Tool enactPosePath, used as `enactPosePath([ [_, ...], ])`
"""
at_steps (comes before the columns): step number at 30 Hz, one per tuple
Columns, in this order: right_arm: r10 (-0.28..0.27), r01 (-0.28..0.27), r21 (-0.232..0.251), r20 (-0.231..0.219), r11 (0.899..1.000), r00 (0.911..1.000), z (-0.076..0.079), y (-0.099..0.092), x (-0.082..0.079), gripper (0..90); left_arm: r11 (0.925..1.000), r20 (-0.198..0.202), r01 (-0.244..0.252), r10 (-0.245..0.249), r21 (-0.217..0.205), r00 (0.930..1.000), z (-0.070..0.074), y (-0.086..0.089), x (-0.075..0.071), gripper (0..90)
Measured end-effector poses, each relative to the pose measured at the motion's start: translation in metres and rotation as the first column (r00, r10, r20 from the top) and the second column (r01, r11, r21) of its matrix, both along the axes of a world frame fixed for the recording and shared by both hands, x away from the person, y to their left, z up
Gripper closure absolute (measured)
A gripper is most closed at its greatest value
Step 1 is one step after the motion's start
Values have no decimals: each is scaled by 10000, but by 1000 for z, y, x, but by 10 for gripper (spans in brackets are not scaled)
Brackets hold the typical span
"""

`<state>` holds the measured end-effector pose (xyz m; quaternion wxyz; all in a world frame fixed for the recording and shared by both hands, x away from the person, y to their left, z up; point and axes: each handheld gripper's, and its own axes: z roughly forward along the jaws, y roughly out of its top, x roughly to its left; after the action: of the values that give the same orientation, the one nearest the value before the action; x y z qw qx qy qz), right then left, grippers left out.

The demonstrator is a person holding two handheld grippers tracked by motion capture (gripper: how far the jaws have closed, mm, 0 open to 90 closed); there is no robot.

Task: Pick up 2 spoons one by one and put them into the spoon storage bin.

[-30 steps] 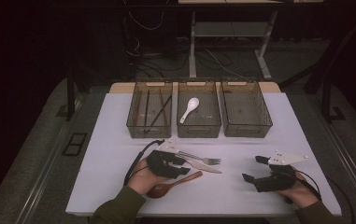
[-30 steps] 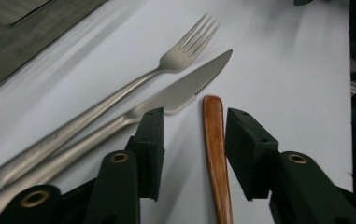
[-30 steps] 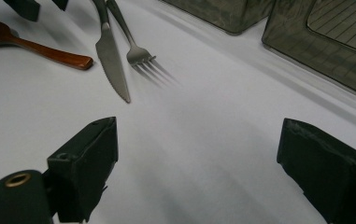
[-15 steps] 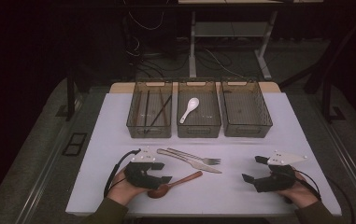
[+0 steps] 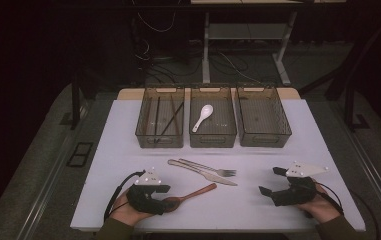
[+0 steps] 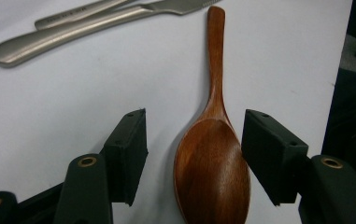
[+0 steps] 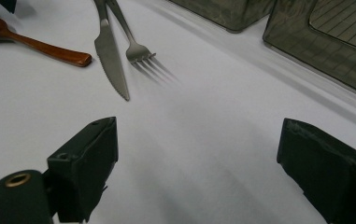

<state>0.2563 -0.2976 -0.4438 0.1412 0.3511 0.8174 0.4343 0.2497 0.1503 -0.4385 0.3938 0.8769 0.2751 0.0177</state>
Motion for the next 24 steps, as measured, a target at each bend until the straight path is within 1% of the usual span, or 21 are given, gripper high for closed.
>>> enactPosePath([
  [5, 1, -1, -7, -34, 10000, 10000, 0, 0, 0, 124, 9996, -19, 138, -138, 230, 9999, -2, -1, -1, 403],
  [8, 5, -5, -16, 6, 10000, 10000, 0, 0, 0, 124, 9987, -110, 181, -176, 485, 9998, -3, -3, -3, 417],
  [10, -6, 6, -15, 1, 10000, 10000, 0, 0, 0, 123, 9973, -3, 310, -311, 664, 9995, -4, -4, -3, 427],
  [12, 4, -4, -15, 2, 10000, 10000, 0, 0, 0, 124, 9973, -13, 270, -270, 687, 9996, -4, -6, -5, 435],
  [15, 3, -3, -22, 1, 10000, 10000, 0, 0, 0, 124, 9957, 130, 410, -423, 825, 9990, -4, -6, -5, 455],
  [16, 3, -3, -24, -1, 10000, 10000, 0, 0, 0, 124, 9960, 82, 351, -359, 820, 9993, -3, -7, -6, 463],
  [17, 4, -4, -29, -4, 10000, 10000, 0, 0, 0, 124, 9945, 122, 480, -493, 933, 9987, -3, -7, -6, 477],
  [19, 3, -3, -32, -5, 10000, 10000, 0, 0, 0, 124, 9931, 135, 633, -650, 991, 9978, -3, -7, -6, 510],
  [21, 8, -8, -48, -25, 10000, 10000, 0, 0, 0, 123, 9933, 120, 619, -634, 975, 9979, -3, -8, -6, 536],
  [24, 20, -20, -63, -22, 10000, 10000, 0, 0, 0, 124, 9930, -36, 739, -739, 917, 9973, -2, -8, -7, 586],
])
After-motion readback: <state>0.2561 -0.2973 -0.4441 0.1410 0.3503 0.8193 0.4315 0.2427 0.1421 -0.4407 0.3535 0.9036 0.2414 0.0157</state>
